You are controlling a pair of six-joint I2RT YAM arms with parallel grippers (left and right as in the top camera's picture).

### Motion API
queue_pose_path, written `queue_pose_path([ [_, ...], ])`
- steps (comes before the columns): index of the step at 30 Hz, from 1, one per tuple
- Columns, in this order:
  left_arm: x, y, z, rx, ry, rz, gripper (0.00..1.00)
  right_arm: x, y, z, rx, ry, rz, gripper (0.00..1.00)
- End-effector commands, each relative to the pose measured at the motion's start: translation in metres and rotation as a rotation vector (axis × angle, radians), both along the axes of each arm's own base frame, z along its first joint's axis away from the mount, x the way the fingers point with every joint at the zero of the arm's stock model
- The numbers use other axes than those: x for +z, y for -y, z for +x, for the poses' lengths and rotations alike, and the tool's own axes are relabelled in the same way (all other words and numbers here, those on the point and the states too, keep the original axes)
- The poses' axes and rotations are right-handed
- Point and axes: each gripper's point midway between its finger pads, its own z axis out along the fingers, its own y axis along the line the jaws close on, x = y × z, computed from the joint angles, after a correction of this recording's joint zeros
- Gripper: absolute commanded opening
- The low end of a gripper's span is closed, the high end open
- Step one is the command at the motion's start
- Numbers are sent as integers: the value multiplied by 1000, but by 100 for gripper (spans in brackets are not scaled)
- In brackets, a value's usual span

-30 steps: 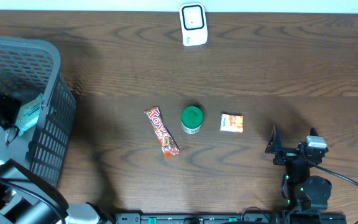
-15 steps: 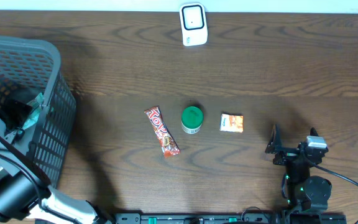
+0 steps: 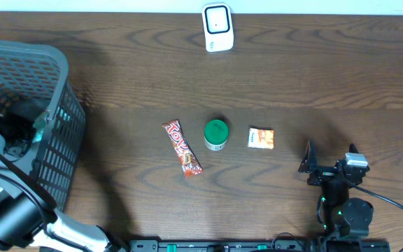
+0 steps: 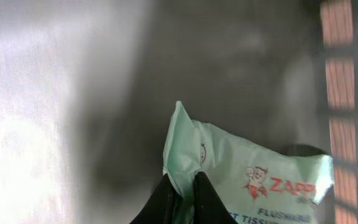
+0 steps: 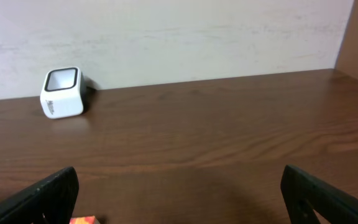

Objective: Scan the item barcode
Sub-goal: 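Reach into the basket and grasp the mint-green Zapp tissue pack, then carry the tissue pack out and release it beside the Top bar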

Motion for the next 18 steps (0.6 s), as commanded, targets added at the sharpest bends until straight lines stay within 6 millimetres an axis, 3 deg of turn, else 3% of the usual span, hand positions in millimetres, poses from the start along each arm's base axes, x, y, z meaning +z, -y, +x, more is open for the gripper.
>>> queue_pose_path([
  [1, 52, 12, 2, 7, 101, 23, 7, 0, -1, 0, 4, 1, 9, 99],
  [6, 160, 20, -6, 19, 306, 200, 7, 0, -1, 0, 4, 1, 9, 99],
  [11, 261, 57, -40, 37, 518, 336, 7, 0, -1, 0, 4, 1, 9, 99],
  [15, 312, 144, -62, -172, 715, 258, 7, 0, -1, 0, 4, 1, 9, 99],
  [18, 327, 207, -80, -361, 792, 209, 7, 0, -1, 0, 4, 1, 9, 99],
])
